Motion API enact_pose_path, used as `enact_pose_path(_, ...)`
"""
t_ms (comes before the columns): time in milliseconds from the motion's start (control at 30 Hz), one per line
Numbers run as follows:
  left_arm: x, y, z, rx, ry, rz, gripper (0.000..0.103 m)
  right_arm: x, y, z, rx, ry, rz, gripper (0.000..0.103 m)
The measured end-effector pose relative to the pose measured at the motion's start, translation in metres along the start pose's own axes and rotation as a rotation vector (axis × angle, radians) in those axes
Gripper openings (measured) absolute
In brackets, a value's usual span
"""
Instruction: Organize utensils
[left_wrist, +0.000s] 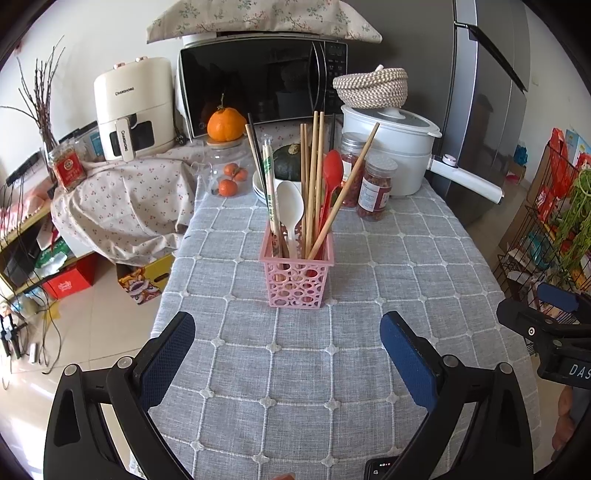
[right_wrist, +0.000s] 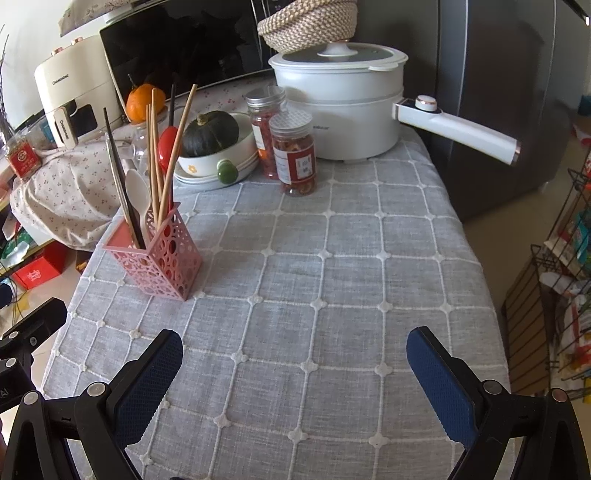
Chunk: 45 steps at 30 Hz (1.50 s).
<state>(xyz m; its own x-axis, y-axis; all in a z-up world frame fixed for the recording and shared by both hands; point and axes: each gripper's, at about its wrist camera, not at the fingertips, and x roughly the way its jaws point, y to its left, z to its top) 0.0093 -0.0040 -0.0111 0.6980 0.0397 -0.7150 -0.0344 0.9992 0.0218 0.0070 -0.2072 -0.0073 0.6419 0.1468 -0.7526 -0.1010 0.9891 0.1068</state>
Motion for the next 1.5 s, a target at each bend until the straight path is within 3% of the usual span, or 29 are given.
enact_pose_path(1500, -0.003, -0.006, -0.001, -0.001, -0.022, 0.006, 0.101, -0.01, 0.006, 0.003, -0.009, -0.037, -0.031, 0.1)
